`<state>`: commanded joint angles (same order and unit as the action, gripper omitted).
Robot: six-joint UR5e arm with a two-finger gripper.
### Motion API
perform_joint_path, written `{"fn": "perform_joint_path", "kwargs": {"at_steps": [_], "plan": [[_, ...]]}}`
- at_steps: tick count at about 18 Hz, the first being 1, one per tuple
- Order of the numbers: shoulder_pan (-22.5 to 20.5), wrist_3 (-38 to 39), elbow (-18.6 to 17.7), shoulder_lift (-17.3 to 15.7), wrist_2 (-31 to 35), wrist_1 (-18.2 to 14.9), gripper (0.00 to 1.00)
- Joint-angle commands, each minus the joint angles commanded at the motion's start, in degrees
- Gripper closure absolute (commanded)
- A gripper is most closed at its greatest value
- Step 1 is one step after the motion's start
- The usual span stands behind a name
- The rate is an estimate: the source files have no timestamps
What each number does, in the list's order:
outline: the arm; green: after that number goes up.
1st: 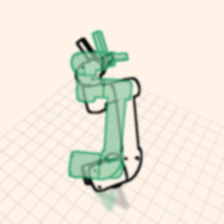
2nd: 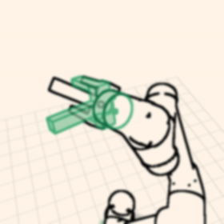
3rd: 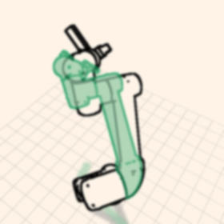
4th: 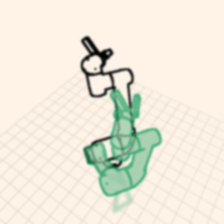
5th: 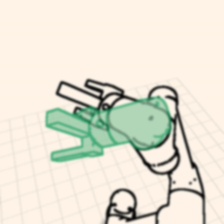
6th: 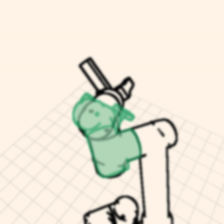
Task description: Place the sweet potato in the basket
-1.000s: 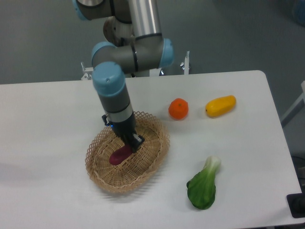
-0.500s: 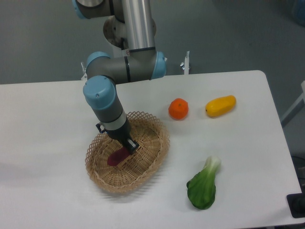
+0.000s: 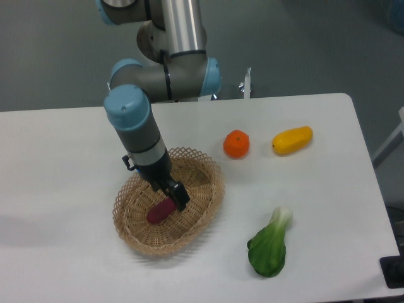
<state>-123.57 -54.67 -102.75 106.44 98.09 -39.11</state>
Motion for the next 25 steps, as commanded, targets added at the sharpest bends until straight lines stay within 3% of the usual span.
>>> {"fn": "perform_joint_path", "kwargs": {"at_steps": [6,13,15,19,25], "plan": [[-2.54,1.32,3.69,-0.44,-0.89,-0.17,0.0],[-10.36,0.44,5.19,-3.86,-1.33,-1.84,0.0],[-13.26,-0.26,6.33,-4.74,-1.33,-5.95,0.0],[-18.62,-11.4,10.28,-6.32,-1.41,-18.95,0.0],[-25.66,-30.82,10.82,-9.22,-4.23,-24.51,0.0]]}}
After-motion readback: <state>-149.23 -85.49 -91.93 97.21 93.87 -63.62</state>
